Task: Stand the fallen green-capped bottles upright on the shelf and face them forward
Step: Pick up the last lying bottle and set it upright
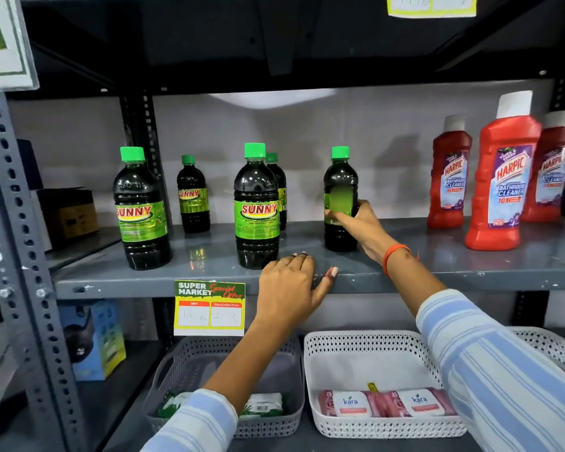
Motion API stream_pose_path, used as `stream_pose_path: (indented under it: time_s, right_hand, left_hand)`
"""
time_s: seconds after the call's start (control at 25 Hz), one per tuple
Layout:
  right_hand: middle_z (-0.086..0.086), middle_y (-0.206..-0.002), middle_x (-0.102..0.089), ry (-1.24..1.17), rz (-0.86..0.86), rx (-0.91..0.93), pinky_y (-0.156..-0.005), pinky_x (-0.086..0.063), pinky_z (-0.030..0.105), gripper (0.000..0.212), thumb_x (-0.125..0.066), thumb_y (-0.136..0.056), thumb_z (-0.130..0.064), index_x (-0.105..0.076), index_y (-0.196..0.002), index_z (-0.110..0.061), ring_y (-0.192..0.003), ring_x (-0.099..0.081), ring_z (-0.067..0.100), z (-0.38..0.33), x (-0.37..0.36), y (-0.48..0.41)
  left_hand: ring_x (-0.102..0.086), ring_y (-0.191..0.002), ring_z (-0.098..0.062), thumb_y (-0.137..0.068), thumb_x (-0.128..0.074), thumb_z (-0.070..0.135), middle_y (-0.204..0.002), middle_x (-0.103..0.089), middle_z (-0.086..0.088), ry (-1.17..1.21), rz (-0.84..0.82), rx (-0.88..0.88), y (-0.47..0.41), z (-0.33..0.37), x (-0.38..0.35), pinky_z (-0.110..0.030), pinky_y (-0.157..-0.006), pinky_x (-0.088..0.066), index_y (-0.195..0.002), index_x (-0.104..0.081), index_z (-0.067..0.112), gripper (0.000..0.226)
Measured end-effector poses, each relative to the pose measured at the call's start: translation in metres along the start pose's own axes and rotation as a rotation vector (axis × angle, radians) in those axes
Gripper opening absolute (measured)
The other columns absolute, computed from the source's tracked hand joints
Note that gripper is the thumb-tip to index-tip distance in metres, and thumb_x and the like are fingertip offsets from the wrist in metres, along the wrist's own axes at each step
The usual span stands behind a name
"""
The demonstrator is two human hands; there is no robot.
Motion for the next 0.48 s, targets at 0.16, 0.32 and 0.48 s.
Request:
stream_pose_path:
  time_s: [0.16,0.32,0.48]
  right_hand:
    - [0.012,-0.119,-0.055,0.18,0.072,0.03,-0.095,-0.051,0.041,0.096,-0.084,-0.044,-0.054,-0.045,-0.119,-0.008,-0.108,-0.057,0.027,-0.001,0.007,0.006]
    - [0.008,-0.107,-0.06,0.126,0.122,0.017,-0.08,-0.048,0.031,0.066,-0.079,-0.068,-0.027,-0.045,-0.12,-0.006,-0.096,-0.058,0.023,0.002,0.011,0.005]
    - [0.011,-0.116,-0.06,0.163,0.121,0.014,-0.086,-0.052,0.036,0.086,-0.078,-0.049,-0.049,-0.049,-0.119,-0.008,-0.107,-0.058,0.027,0.0,0.011,0.007]
  left_hand:
    - [-0.064,-0.061,-0.024,-0.09,-0.032,0.051,-0.069,-0.07,-0.003,0.002,0.015,0.003,0.001,-0.002,0.0,-0.029,-0.052,-0.044,-0.073,-0.065,0.013,0.053]
    - [-0.064,-0.061,-0.024,-0.09,-0.033,0.051,-0.068,-0.07,-0.003,-0.006,0.02,0.004,0.003,0.0,0.0,-0.028,-0.052,-0.044,-0.072,-0.065,0.013,0.052]
    - [-0.064,-0.061,-0.023,-0.09,-0.033,0.051,-0.069,-0.07,-0.003,0.0,0.021,0.018,0.002,-0.002,0.0,-0.029,-0.053,-0.044,-0.073,-0.066,0.013,0.053]
Point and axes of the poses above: each hand's wrist, its own y-axis away from the middle knuckle, its own x-axis out of the back of the hand, z = x × y, the point moved 7 cm from there along -y, towards the middle knuckle
